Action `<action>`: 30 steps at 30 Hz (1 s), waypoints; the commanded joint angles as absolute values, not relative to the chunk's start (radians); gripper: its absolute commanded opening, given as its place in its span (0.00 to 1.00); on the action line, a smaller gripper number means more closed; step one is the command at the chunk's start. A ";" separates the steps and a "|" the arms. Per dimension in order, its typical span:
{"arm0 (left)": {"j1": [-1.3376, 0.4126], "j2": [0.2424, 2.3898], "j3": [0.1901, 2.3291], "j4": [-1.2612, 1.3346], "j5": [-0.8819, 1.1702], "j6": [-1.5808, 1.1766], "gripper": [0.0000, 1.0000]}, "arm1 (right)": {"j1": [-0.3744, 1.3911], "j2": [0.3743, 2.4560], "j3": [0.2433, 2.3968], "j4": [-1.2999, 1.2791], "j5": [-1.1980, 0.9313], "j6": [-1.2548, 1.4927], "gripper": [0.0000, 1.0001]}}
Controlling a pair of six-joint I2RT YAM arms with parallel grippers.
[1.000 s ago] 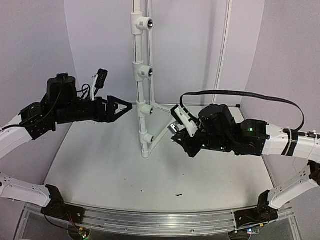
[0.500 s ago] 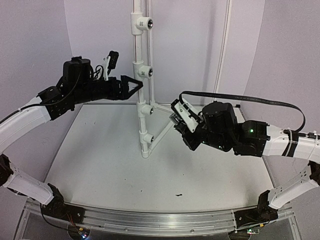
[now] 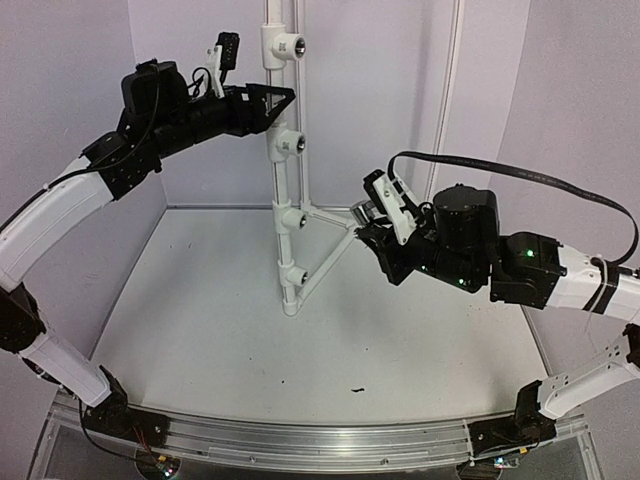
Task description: Install the water faucets
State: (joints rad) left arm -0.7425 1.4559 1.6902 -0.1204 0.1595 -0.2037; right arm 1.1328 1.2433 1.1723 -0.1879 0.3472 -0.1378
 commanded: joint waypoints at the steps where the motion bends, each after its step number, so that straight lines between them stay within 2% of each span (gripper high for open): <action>1: -0.736 1.520 1.785 -0.086 0.172 -0.122 0.71 | 1.133 1.208 1.230 -0.152 0.318 -0.108 0.00; 6: -0.758 1.550 1.822 -0.079 0.111 -0.055 0.70 | 1.133 1.198 1.219 -0.155 0.294 -0.106 0.00; 8: -0.777 1.554 1.830 -0.073 0.073 -0.018 0.67 | 1.133 1.192 1.210 -0.155 0.289 -0.105 0.00; 10: -0.793 1.555 1.833 -0.066 0.049 0.032 0.55 | 1.133 1.187 1.200 -0.155 0.286 -0.101 0.00; 13: -0.812 1.555 1.833 -0.054 0.013 0.078 0.46 | 1.133 1.184 1.192 -0.155 0.280 -0.094 0.00; 17: -0.835 1.549 1.831 -0.046 0.018 0.197 0.24 | 1.133 1.170 1.193 -0.162 0.311 -0.092 0.00; 18: -0.845 1.551 1.832 -0.047 0.012 0.238 0.10 | 1.132 1.165 1.195 -0.162 0.324 -0.102 0.00; 19: -0.851 1.552 1.837 -0.050 -0.019 0.283 0.03 | 1.132 1.161 1.199 -0.163 0.334 -0.120 0.00; 24: -0.881 1.503 1.782 -0.071 -0.058 0.430 0.00 | 1.133 1.156 1.246 -0.164 0.337 -0.277 0.00; 30: -0.914 1.443 1.698 -0.106 -0.061 0.432 0.00 | 1.132 1.170 1.330 -0.151 0.268 -0.533 0.00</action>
